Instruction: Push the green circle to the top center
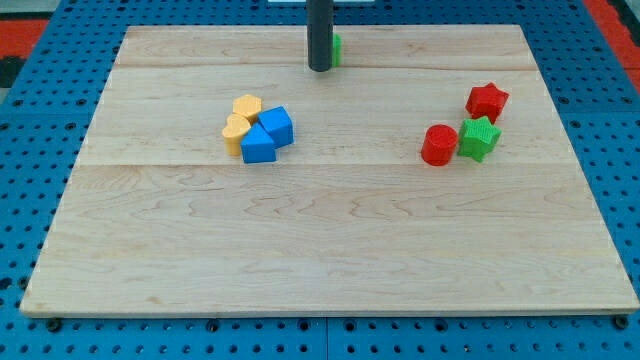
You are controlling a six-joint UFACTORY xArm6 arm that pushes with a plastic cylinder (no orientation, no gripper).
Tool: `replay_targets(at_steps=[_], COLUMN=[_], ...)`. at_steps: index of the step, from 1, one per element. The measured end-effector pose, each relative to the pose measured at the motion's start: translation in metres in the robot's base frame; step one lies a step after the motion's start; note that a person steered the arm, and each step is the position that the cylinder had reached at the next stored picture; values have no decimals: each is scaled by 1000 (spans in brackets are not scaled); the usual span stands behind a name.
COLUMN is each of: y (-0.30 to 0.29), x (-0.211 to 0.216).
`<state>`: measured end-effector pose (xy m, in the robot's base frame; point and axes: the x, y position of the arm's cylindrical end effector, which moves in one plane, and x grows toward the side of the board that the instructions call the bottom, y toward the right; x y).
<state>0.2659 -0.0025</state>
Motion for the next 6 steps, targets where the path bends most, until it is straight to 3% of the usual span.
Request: replay_targets(at_steps=[1, 2, 4, 5, 6], y=[-33, -28, 81, 205, 277], x=[0, -3, -14, -16, 35])
